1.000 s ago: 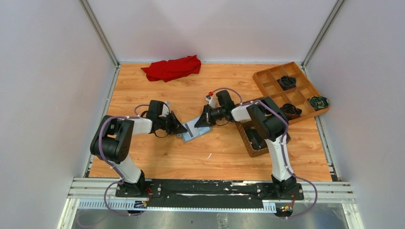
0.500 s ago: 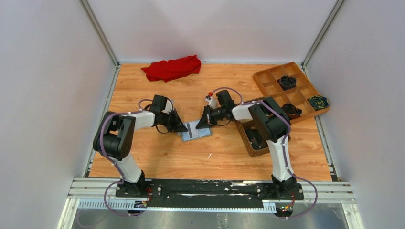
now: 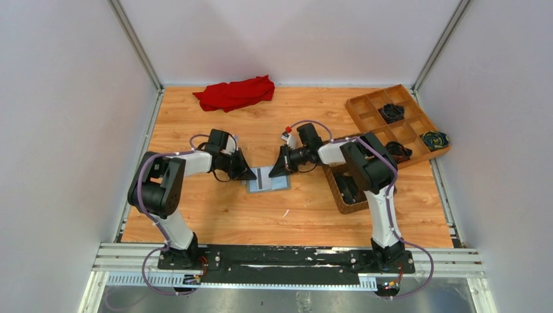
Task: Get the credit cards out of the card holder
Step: Remove the credit card from the card holder.
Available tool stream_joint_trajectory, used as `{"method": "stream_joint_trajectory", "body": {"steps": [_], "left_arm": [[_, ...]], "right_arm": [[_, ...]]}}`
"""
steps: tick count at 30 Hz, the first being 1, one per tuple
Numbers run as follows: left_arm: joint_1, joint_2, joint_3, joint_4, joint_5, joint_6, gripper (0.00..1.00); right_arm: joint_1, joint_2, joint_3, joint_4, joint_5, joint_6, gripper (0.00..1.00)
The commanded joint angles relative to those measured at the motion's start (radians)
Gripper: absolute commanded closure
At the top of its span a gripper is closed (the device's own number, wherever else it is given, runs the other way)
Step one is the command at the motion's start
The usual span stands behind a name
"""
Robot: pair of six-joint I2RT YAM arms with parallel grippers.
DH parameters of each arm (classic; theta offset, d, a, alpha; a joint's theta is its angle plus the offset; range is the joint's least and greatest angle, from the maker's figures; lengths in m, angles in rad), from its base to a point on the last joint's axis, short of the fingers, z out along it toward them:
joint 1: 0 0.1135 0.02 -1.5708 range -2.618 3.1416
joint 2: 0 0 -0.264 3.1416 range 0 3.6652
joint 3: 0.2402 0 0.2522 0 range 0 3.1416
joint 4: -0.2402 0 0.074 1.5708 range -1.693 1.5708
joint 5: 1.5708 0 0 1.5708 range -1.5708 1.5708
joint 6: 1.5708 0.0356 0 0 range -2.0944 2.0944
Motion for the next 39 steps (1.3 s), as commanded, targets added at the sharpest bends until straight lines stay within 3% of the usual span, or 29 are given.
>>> {"method": "stream_joint_trajectory", "body": {"steps": [1,6,16,39], "left_arm": [[-0.001,0.058,-0.035,-0.095,-0.154,0.082,1.00],[-0.001,0.056,-0.025,-0.106,-0.150,0.098,1.00],[-0.001,0.062,-0.017,-0.124,-0.155,0.120,1.00],[0.011,0.013,0.003,-0.185,-0.193,0.152,1.00]], "right_arm": [[-0.043,-0.019,-0.031,0.021,-0.049,0.032,1.00],[-0.044,-0.019,-0.028,0.033,-0.064,0.041,1.00],[-0.044,-0.053,-0.018,-0.100,0.003,-0.060,1.00],[-0.054,-0.168,-0.092,-0.146,0.026,-0.100,1.00]]}}
